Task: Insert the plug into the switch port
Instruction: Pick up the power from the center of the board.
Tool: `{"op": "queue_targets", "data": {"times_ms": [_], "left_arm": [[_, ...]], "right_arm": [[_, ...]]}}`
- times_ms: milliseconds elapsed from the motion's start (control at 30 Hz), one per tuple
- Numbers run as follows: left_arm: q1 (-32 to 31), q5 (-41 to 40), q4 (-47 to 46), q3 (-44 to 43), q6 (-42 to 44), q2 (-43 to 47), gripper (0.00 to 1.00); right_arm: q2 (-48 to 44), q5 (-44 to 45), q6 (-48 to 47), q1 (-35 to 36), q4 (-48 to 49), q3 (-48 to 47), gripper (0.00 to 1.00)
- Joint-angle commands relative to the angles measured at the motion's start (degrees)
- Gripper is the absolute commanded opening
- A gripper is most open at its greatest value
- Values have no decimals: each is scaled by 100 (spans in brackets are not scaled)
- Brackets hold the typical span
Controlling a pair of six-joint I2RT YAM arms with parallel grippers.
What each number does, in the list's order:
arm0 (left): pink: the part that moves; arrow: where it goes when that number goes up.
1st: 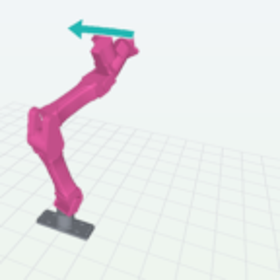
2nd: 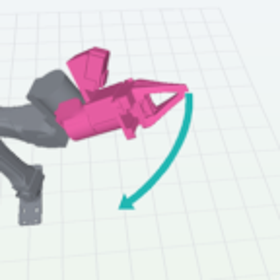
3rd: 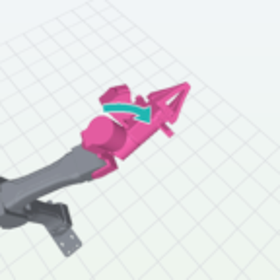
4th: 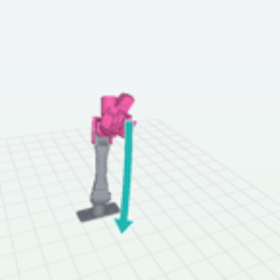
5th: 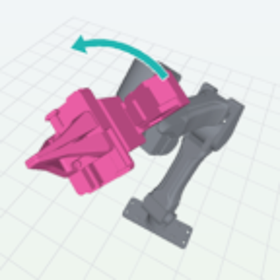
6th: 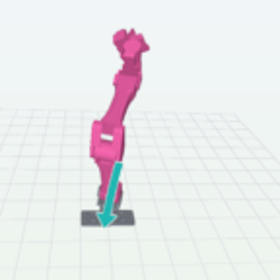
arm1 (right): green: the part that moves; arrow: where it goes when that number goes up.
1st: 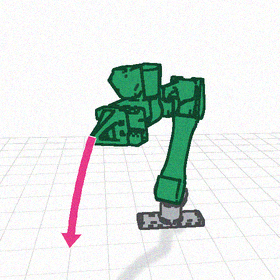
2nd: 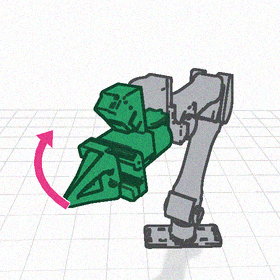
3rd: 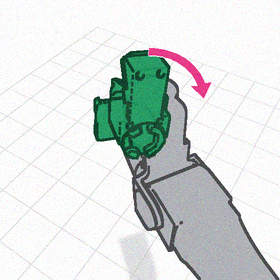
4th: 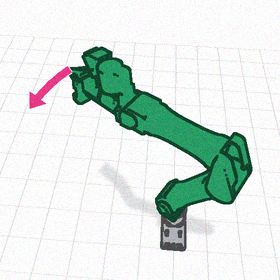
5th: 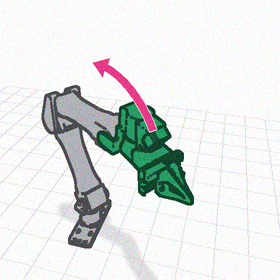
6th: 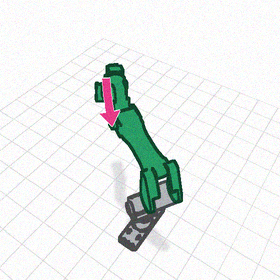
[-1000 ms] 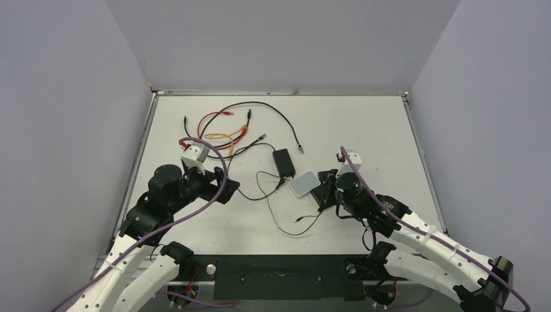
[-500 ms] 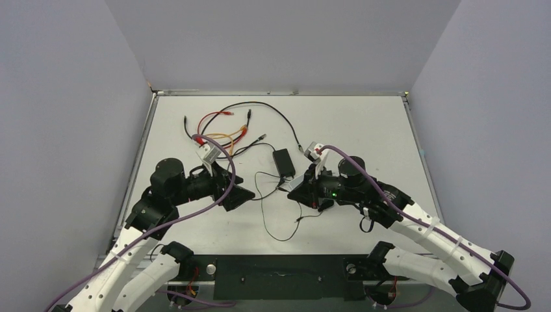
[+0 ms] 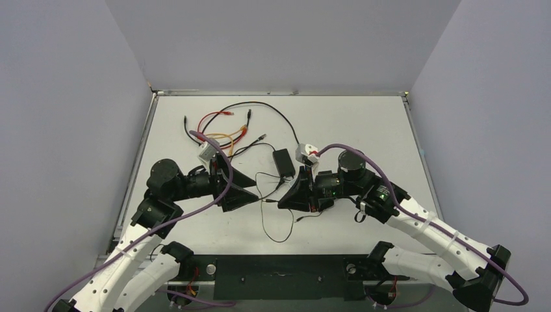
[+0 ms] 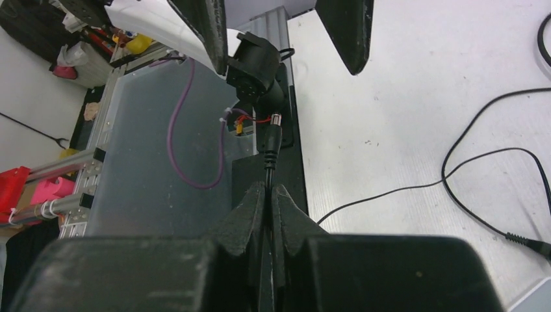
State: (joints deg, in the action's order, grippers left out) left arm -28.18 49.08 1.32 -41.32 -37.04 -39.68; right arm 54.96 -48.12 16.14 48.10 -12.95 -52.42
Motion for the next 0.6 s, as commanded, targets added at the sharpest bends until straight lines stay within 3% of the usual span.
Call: {"op": "queue_targets", "data": {"times_ms": [0, 233, 567], "left_arm": [[-20, 406, -777, 5, -382, -4, 69], [-29, 588, -1031, 69, -587, -58, 57], [-29, 735, -1049, 45, -605, -85, 48]], "right_arm": [[-55, -424, 65, 40, 747, -293, 0], [17, -292, 413, 41, 1395, -248, 0], [161, -210, 564, 69, 1574, -300, 0]]}}
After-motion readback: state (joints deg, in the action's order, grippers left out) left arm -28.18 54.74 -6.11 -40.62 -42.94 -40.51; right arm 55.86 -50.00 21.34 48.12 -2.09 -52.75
